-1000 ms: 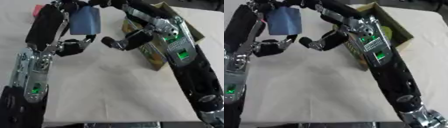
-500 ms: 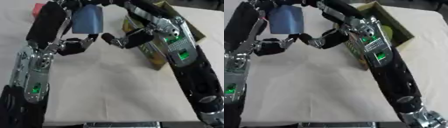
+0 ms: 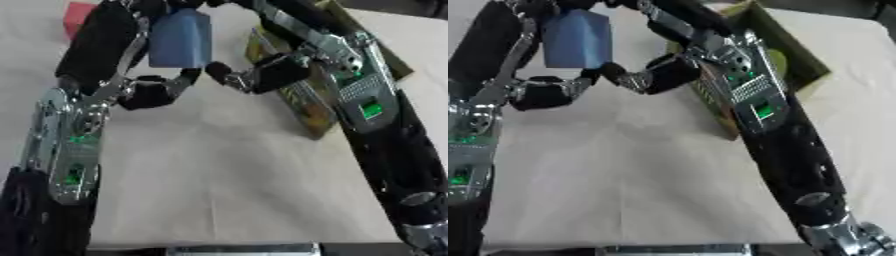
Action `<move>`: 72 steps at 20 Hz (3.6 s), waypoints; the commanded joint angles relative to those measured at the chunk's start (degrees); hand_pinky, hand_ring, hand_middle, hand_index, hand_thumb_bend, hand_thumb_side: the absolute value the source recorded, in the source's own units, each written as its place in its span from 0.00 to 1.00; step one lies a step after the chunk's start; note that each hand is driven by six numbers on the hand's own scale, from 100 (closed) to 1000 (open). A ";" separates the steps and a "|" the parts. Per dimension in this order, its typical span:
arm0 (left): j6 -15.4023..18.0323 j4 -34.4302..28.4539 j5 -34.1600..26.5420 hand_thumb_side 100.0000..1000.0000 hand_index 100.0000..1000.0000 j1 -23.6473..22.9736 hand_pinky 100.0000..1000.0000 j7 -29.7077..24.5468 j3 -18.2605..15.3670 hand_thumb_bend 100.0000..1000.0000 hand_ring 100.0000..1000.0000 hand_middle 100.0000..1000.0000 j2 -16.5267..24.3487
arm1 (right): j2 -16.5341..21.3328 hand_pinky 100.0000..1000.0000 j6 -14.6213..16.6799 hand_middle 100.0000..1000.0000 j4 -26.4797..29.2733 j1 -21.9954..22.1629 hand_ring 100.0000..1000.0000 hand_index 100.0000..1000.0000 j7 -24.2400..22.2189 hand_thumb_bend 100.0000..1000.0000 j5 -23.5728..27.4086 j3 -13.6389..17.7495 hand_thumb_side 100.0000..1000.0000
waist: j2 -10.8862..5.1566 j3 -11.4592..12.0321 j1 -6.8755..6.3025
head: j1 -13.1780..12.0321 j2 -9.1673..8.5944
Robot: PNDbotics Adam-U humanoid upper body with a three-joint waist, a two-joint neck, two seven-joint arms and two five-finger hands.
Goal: Pick up the objects with one hand, pass them to the other hand, and then place them into the box on the other side of the table.
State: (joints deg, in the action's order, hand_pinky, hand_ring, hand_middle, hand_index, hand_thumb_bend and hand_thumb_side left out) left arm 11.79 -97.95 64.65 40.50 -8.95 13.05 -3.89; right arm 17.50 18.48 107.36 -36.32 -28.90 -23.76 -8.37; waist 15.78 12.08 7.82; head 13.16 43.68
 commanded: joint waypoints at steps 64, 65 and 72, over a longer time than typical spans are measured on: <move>2.24 6.41 8.74 0.00 0.57 4.36 0.22 6.21 0.85 0.00 0.25 0.47 -5.00 | 4.85 0.94 -2.23 1.00 -7.58 -5.81 1.00 1.00 -9.39 0.00 7.91 -2.80 0.00 | -0.84 -1.19 1.21 | 0.68 0.39; 2.06 6.39 9.31 0.00 0.57 4.32 0.23 6.57 0.59 0.00 0.25 0.47 -5.14 | 5.09 0.94 -2.33 1.00 -7.66 -5.95 1.00 1.00 -9.83 0.00 8.42 -2.98 0.00 | -0.89 -1.23 1.20 | 0.67 0.42; 1.81 6.18 12.10 0.00 0.57 4.65 0.23 8.07 0.08 0.00 0.25 0.47 -5.40 | 5.32 0.95 -1.86 1.00 -7.67 -5.77 1.00 1.00 -11.99 0.00 8.99 -3.53 0.00 | -1.13 -1.43 1.14 | 0.46 0.44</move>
State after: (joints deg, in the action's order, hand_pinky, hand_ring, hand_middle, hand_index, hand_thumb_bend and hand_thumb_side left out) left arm 13.20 -89.94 76.54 42.50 -1.60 11.89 -6.45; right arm 22.93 16.44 99.56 -41.60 -39.90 -15.05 -9.59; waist 15.95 10.85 8.66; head 13.65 43.79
